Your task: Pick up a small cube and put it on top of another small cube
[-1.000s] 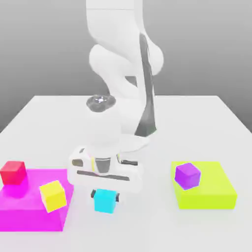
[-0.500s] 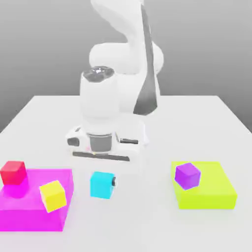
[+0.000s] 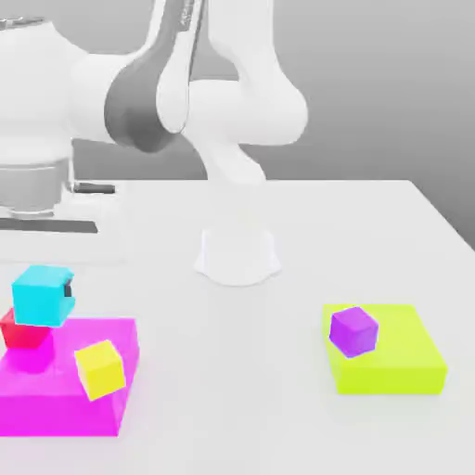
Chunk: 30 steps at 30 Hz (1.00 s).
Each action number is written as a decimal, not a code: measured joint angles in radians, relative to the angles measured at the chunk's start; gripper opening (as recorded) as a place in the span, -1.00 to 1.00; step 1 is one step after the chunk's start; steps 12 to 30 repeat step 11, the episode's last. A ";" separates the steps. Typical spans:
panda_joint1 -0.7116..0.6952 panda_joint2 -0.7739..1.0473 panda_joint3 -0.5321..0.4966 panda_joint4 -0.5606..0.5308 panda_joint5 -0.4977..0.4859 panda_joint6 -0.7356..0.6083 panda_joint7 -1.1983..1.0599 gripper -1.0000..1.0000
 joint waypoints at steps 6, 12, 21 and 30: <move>-0.060 0.063 -0.071 -0.025 0.007 0.021 -0.074 -1.00; -0.062 0.137 -0.069 -0.045 0.039 0.109 -0.098 1.00; -0.062 0.137 -0.069 -0.045 0.039 0.109 -0.098 1.00; -0.062 0.137 -0.069 -0.045 0.039 0.109 -0.098 1.00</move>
